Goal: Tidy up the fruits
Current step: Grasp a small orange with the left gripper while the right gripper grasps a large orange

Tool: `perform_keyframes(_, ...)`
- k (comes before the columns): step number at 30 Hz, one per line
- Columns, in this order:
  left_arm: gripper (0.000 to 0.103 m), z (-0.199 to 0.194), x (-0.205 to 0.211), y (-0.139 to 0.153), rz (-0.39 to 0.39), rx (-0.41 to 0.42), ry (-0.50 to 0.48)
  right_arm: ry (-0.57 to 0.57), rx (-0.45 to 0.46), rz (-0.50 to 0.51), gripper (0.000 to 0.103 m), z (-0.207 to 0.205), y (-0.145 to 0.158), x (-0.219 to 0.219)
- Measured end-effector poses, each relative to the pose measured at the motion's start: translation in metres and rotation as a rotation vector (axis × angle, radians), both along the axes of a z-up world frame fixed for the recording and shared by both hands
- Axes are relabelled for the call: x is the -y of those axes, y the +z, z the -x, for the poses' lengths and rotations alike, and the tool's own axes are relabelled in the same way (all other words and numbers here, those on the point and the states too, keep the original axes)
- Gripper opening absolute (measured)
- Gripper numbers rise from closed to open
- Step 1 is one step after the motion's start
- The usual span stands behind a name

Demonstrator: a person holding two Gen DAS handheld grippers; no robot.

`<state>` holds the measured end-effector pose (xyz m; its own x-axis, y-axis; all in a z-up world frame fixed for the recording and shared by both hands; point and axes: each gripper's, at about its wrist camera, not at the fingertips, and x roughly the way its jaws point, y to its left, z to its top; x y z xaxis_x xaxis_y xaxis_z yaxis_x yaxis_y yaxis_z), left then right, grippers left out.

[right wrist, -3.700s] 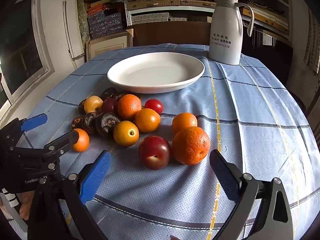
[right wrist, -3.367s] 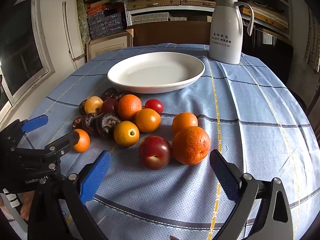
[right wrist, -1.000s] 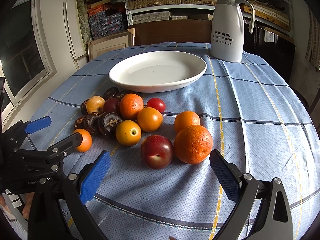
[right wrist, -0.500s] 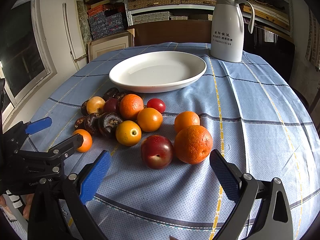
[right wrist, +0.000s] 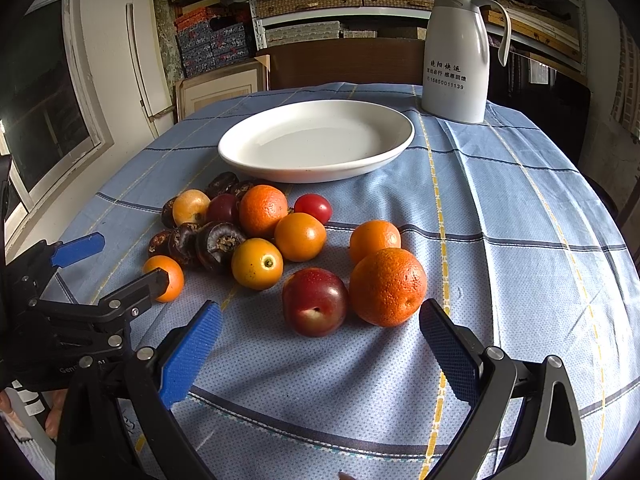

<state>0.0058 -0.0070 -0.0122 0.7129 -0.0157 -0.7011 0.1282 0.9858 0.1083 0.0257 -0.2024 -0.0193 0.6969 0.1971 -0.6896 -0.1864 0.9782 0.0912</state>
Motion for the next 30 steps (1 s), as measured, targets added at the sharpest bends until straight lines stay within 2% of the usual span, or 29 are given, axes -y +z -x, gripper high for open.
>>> perform_keyframes(3, 0.099, -0.003, -0.003, -0.004, -0.004, -0.039, 0.010, 0.020, -0.059, 0.006, 0.099, -0.006, -0.007, 0.001)
perform_keyframes(9, 0.099, -0.012, -0.018, -0.017, 0.019, -0.175, -0.005, 0.053, -0.185, 0.059, 0.099, -0.006, -0.024, 0.001)
perform_keyframes(12, 0.099, -0.014, -0.023, -0.025, 0.002, -0.227, -0.017, 0.050, -0.171, 0.142, 0.099, 0.001, -0.025, 0.001)
perform_keyframes(15, 0.099, -0.015, -0.031, -0.029, 0.045, -0.242, -0.047, 0.069, -0.181, 0.131, 0.100, 0.000, -0.026, 0.010)
perform_keyframes(20, 0.099, -0.011, -0.035, -0.028, 0.043, -0.223, -0.104, 0.188, -0.157, 0.152, 0.100, 0.004, -0.030, 0.017)
perform_keyframes(23, 0.099, -0.010, -0.034, -0.027, 0.042, -0.221, -0.082, 0.206, -0.160, 0.120, 0.100, 0.002, -0.027, 0.025)
perform_keyframes(25, 0.098, -0.011, -0.030, -0.023, 0.047, -0.200, -0.081, 0.169, -0.126, 0.043, 0.099, 0.003, -0.021, 0.036)
perform_keyframes(28, 0.098, -0.005, -0.018, -0.012, 0.078, -0.148, -0.133, 0.109, -0.040, -0.086, 0.098, 0.009, -0.009, 0.060)
perform_keyframes(29, 0.097, -0.005, -0.013, -0.011, 0.077, -0.144, -0.148, 0.101, -0.038, -0.097, 0.094, 0.007, -0.008, 0.064)
perform_keyframes(30, 0.091, -0.006, -0.007, -0.011, 0.070, -0.147, -0.164, 0.098, -0.043, -0.105, 0.092, 0.005, -0.008, 0.065)
